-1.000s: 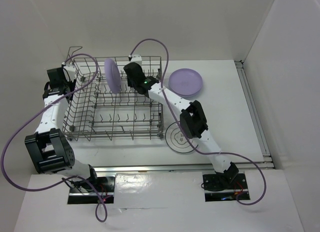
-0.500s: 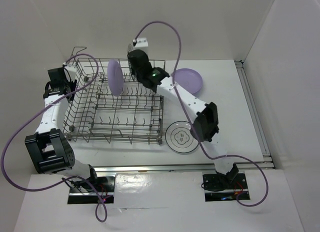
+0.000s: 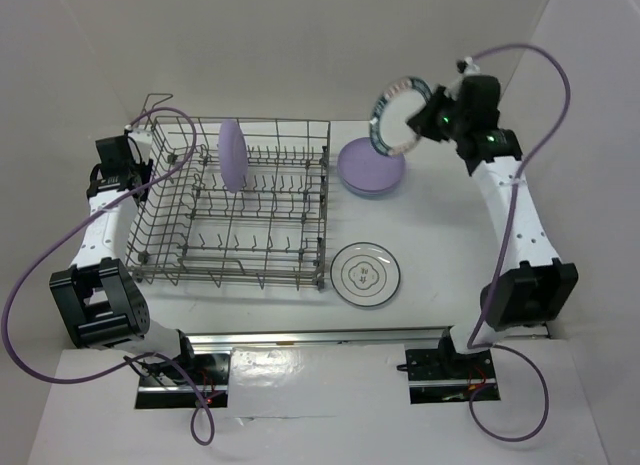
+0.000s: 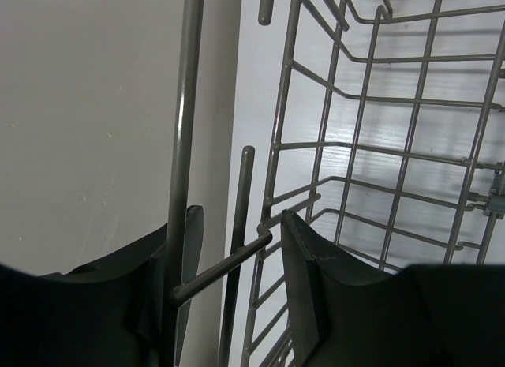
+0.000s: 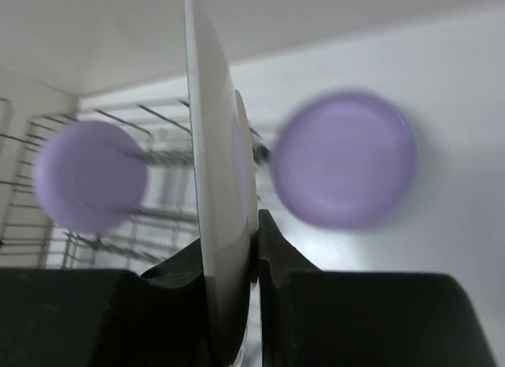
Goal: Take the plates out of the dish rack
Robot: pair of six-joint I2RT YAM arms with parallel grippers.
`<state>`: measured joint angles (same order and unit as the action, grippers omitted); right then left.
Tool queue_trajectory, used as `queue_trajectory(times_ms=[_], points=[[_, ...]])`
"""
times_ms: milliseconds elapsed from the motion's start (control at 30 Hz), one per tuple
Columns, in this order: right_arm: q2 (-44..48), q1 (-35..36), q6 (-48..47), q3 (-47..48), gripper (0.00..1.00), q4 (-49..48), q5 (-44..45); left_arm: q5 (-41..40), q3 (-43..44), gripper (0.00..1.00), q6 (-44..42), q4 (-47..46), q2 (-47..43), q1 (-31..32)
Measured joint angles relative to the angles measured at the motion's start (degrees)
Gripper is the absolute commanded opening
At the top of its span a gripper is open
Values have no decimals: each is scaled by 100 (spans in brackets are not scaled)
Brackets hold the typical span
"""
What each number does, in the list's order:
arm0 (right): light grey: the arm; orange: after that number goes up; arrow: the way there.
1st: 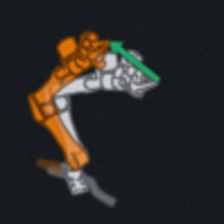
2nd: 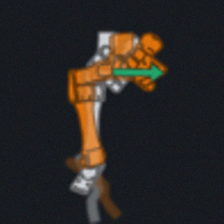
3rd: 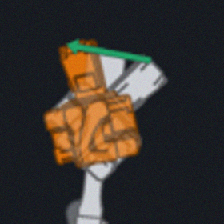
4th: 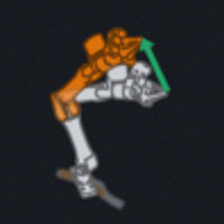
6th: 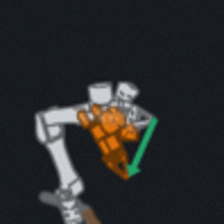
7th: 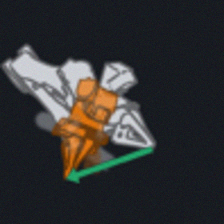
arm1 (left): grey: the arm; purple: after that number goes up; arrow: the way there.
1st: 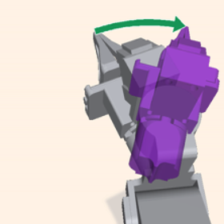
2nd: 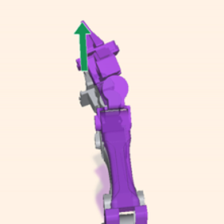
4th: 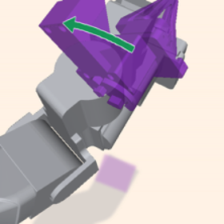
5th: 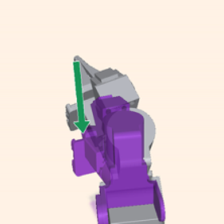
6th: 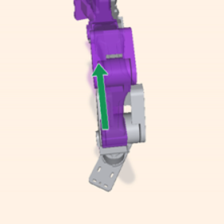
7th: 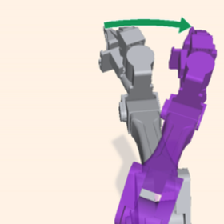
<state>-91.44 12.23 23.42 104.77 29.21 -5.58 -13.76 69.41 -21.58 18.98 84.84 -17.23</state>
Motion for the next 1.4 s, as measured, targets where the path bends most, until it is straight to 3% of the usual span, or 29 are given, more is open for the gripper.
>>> queue_trajectory(times_ms=[100, 167, 367, 500, 733, 1167, 1400], points=[[610, -1244, -37, -1698, 0, 264, -1349, -66, -7, 57, 50, -13, 2, 4], [835, -1639, -144, -2638, 0, 380, -2157, -101, -7, 57, 68, -17, 9, 2], [1526, -1528, -341, -5259, 0, 363, -4019, -157, 9, 57, 96, 7, 26, 7], [1878, -1493, -334, -6308, 0, 188, -4597, -142, 24, 57, 107, 33, 31, 7], [1840, -1176, -192, -7062, 0, -693, -4704, -138, 52, 57, 151, 76, 46, 7], [623, -1097, -192, -7071, 0, -1700, -4564, -131, 74, 57, 232, 114, 55, 7], [511, -994, -282, -7069, 43, -1646, -4452, -118, 74, 57, 234, 111, 55, 7]])
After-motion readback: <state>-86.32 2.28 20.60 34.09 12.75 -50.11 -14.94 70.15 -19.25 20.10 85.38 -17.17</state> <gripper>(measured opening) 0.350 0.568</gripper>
